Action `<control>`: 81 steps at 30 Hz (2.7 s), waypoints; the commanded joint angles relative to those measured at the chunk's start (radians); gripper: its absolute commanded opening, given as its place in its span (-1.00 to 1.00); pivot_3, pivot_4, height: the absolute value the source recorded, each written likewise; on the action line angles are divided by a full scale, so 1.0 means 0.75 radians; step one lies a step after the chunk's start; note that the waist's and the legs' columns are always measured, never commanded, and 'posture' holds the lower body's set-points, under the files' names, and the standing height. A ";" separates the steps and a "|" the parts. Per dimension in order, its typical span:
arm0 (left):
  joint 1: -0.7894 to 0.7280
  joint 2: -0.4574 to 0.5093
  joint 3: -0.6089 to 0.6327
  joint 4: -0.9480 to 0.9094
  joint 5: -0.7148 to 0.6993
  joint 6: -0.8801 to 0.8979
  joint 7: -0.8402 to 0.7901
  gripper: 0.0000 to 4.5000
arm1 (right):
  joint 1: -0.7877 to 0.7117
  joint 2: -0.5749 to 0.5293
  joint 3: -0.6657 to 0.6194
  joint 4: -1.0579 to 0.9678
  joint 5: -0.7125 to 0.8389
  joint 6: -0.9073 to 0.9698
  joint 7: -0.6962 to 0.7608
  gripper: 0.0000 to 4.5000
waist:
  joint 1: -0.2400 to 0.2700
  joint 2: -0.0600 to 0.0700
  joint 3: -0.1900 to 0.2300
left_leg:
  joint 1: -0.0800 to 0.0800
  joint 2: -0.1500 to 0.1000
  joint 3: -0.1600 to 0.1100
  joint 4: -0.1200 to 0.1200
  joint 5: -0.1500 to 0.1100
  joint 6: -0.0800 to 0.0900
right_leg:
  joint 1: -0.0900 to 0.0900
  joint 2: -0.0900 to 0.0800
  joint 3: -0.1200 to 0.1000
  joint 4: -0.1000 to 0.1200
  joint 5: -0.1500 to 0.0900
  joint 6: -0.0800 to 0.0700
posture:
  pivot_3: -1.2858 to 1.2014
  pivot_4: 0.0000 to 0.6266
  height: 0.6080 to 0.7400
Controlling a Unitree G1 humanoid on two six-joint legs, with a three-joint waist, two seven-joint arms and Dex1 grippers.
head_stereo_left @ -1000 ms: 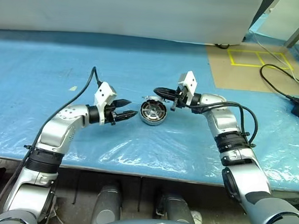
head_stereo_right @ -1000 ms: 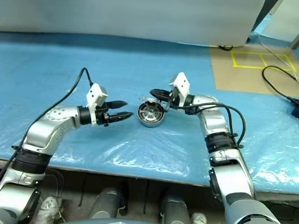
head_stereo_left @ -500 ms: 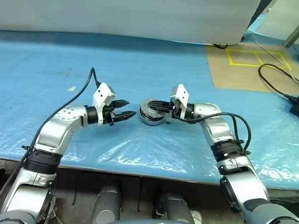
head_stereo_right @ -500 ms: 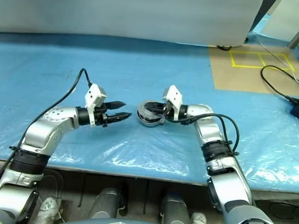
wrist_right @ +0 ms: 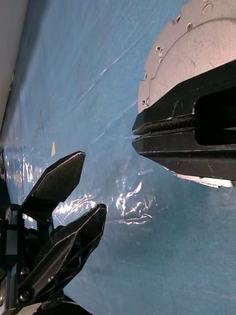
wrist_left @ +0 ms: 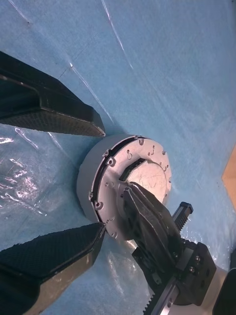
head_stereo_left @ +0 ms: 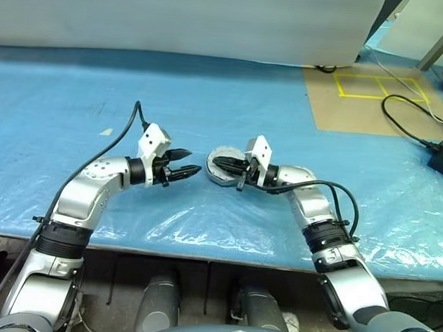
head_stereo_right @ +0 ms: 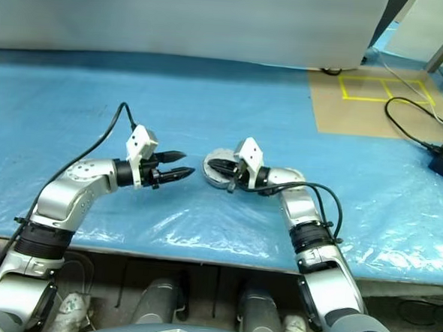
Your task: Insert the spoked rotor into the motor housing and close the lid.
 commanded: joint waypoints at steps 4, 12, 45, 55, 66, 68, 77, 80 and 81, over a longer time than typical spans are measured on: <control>-0.006 -0.006 0.007 -0.048 -0.007 -0.015 0.006 0.31 | 0.047 -0.009 0.022 -0.041 -0.009 0.032 0.001 -0.99 | 0.000 0.000 0.000 | 0.005 0.000 0.000 0.000 0.000 0.000 | 0.006 0.000 0.000 -0.001 0.000 0.000 | 0.03 -0.52 1.00; -0.019 -0.019 0.002 -0.032 -0.001 -0.024 0.008 0.31 | 0.012 -0.027 -0.084 -0.247 0.109 0.096 -0.028 -0.99 | 0.001 0.000 0.000 | 0.004 0.000 0.000 0.000 0.000 0.000 | 0.005 0.000 0.000 -0.002 0.000 0.000 | 0.03 -0.52 1.00; -0.003 -0.031 0.010 -0.027 0.017 -0.038 0.017 0.31 | -0.047 -0.117 -0.022 0.057 -0.064 -0.165 -0.006 1.00 | 0.000 0.000 0.000 | 0.000 0.000 0.000 -0.001 0.000 0.000 | 0.001 0.000 0.000 -0.002 0.000 0.000 | 0.03 -0.52 1.00; 0.003 -0.023 0.007 -0.035 0.023 -0.039 0.017 0.31 | -0.027 -0.093 0.025 0.102 -0.119 -0.247 -0.010 1.00 | 0.000 0.000 0.000 | 0.001 0.000 0.000 0.000 0.000 0.000 | 0.002 0.000 0.000 -0.001 0.000 0.000 | 0.03 -0.52 1.00; 0.008 -0.019 0.012 -0.033 0.024 -0.044 0.019 0.31 | -0.034 -0.098 0.018 0.123 -0.121 -0.238 -0.008 0.32 | 0.000 0.000 0.000 | 0.001 0.000 0.000 0.002 0.000 0.000 | 0.002 0.000 0.000 0.000 0.000 0.000 | 0.03 -0.52 1.00; 0.008 -0.018 0.012 -0.033 0.024 -0.044 0.019 0.31 | -0.030 -0.094 0.015 0.110 -0.109 -0.221 -0.005 0.31 | 0.000 0.000 0.000 | 0.001 0.000 0.000 0.002 0.000 0.000 | 0.002 0.000 0.000 0.000 0.000 0.000 | 0.03 -0.52 1.00; 0.009 -0.021 0.011 -0.031 0.020 -0.045 0.017 0.31 | -0.035 -0.077 -0.013 0.015 -0.041 -0.099 0.007 0.31 | 0.000 0.000 0.000 | 0.000 0.000 0.000 0.002 0.000 0.000 | 0.002 0.000 0.000 0.000 0.000 0.000 | 0.03 -0.52 1.00; 0.006 -0.024 0.008 -0.025 0.022 -0.048 0.017 0.31 | -0.038 -0.067 -0.018 -0.016 -0.025 -0.064 0.008 0.31 | 0.000 0.000 0.000 | -0.001 0.000 0.000 0.002 0.000 0.000 | 0.001 0.000 0.000 0.000 0.000 0.000 | 0.03 -0.52 1.00; 0.004 -0.025 0.007 -0.024 0.023 -0.048 0.017 0.31 | -0.040 -0.065 -0.019 -0.022 -0.025 -0.059 0.006 0.31 | 0.000 0.000 0.000 | -0.001 0.000 0.000 0.002 0.000 0.000 | 0.001 0.000 0.000 0.000 0.000 0.000 | 0.03 -0.52 1.00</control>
